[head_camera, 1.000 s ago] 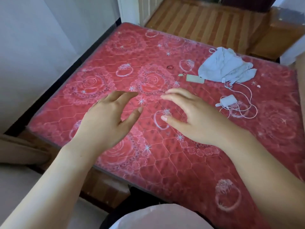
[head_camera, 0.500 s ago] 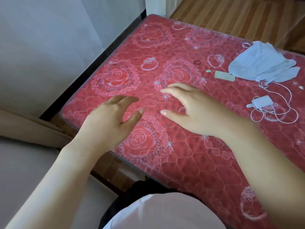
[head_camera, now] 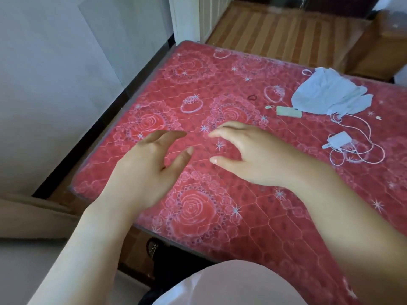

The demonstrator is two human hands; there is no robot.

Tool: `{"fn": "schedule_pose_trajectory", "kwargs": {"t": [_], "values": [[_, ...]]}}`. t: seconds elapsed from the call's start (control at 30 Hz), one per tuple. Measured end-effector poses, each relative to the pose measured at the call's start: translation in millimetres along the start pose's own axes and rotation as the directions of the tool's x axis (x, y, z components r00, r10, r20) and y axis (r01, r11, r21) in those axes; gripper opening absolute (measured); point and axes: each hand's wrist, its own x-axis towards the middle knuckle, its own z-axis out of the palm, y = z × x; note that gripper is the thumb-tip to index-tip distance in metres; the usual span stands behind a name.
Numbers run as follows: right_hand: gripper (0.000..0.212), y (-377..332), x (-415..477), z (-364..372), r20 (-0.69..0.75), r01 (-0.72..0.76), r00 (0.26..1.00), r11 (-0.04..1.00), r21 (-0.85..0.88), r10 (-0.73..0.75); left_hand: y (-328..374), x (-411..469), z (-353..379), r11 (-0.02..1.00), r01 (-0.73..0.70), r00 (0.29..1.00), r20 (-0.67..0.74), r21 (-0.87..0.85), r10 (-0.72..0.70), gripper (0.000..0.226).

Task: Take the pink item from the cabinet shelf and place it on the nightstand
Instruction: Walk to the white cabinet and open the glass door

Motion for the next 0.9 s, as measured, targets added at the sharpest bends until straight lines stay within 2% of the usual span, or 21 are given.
{"fn": "schedule_pose_trajectory", "kwargs": {"t": [0.17, 0.33, 0.43, 0.67, 0.9], "values": [[0.048, -44, 54, 11, -0.054, -0.102, 0.993, 0.994, 0.043, 0.104, -66, 32, -41, 0.994, -0.103, 0.989, 0.108, 0.033, 0.099, 0.056], [0.050, -83, 108, 16, -0.023, -0.116, 0.993, 0.989, 0.089, 0.118, -111, 57, -82, 0.992, -0.109, 0.984, 0.150, 0.069, 0.097, 0.057], [0.050, -84, 127, 17, -0.045, -0.104, 0.993, 0.988, 0.110, 0.110, -124, 69, -93, 0.993, -0.093, 0.982, 0.174, 0.071, 0.079, 0.050], [0.050, -67, 167, 23, 0.002, -0.048, 0.999, 0.994, 0.100, 0.048, -152, 77, -83, 0.999, 0.024, 0.993, 0.118, 0.037, -0.028, 0.055], [0.050, -100, 230, 26, 0.007, 0.032, 0.999, 0.997, 0.069, -0.033, -199, 98, -112, 0.996, 0.069, 0.996, 0.050, 0.065, -0.072, 0.046]]}}
